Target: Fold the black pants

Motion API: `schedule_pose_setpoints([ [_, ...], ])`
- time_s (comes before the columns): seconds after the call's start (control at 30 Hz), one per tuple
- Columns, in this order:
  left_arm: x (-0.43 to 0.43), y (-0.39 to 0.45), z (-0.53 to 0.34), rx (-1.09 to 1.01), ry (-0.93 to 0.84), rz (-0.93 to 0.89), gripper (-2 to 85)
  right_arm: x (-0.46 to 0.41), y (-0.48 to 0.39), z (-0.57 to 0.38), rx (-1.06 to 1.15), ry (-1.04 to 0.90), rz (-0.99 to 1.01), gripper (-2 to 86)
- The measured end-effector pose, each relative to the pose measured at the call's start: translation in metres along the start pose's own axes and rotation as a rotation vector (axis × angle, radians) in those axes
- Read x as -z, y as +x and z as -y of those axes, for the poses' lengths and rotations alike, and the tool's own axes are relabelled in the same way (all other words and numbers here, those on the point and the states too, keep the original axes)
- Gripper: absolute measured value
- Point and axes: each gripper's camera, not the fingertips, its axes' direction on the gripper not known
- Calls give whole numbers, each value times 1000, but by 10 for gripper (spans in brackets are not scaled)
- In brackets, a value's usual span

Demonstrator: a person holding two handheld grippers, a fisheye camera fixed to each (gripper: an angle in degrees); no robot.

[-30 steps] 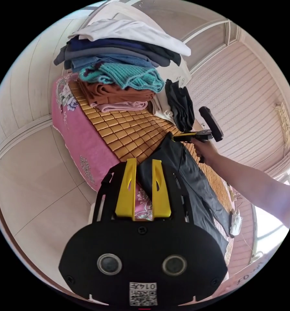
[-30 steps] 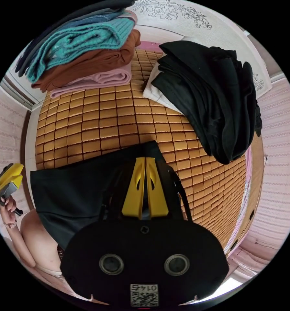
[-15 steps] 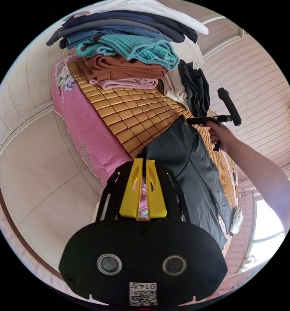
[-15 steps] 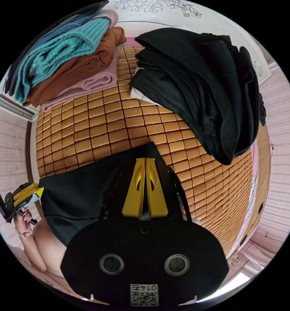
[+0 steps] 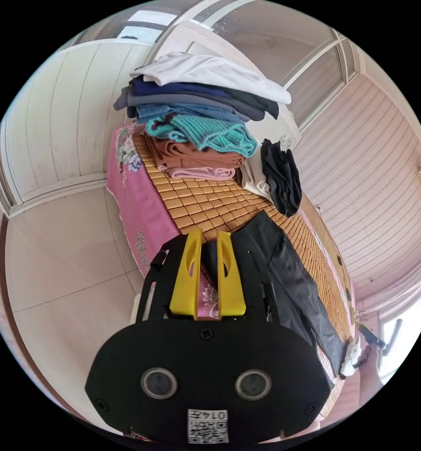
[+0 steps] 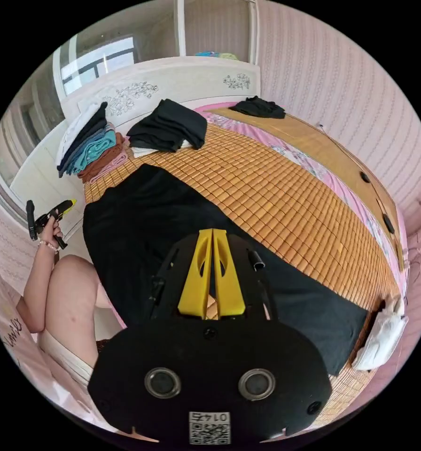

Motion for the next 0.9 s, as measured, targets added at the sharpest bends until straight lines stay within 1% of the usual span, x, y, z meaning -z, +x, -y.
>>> schedule_pose_setpoints([
  [0.03,-4,2,0,5,-19,-39,64,25,30,-42,-108,-19,-54,-2],
  [0.07,-6,4,0,8,-28,-63,67,38,43,-63,-159,-29,-80,-2],
  [0.13,-7,12,0,-12,-46,-64,76,84,91,-149,-362,-82,-197,1],
  [0.17,-5,20,0,-40,-61,-68,77,95,101,-170,-414,-95,-220,1],
  [0.23,1,31,-1,-59,-65,-108,78,137,135,-248,-604,-127,-286,14],
  [0.3,4,36,0,-46,-74,-166,78,163,152,-302,-705,-136,-328,41],
  [0.33,2,38,3,-59,-108,-207,79,176,161,-335,-766,-138,-346,70],
  [0.37,-2,38,7,-70,-171,-233,81,182,166,-350,-791,-138,-347,76],
  [0.43,-8,35,11,-58,-240,-260,81,195,182,-407,-876,-163,-339,99],
  [0.47,-10,33,14,-59,-267,-260,79,197,186,-420,-897,-169,-334,103],
  [0.57,-17,45,19,-140,-336,-158,83,202,204,-473,-978,-183,-269,125],
  [0.63,-28,52,22,-148,-404,-126,96,203,221,-504,-1019,-202,-190,134],
  [0.7,-41,58,25,-134,-460,-135,122,202,234,-524,-1045,-244,-117,132],
  [0.77,-58,70,29,-101,-541,-150,155,200,248,-543,-1065,-277,-3,119],
  [0.83,-71,84,31,-99,-591,-160,161,203,262,-565,-1084,-234,143,86],
  [0.9,-80,98,35,-88,-629,-110,141,212,268,-576,-1073,-210,153,39],
])
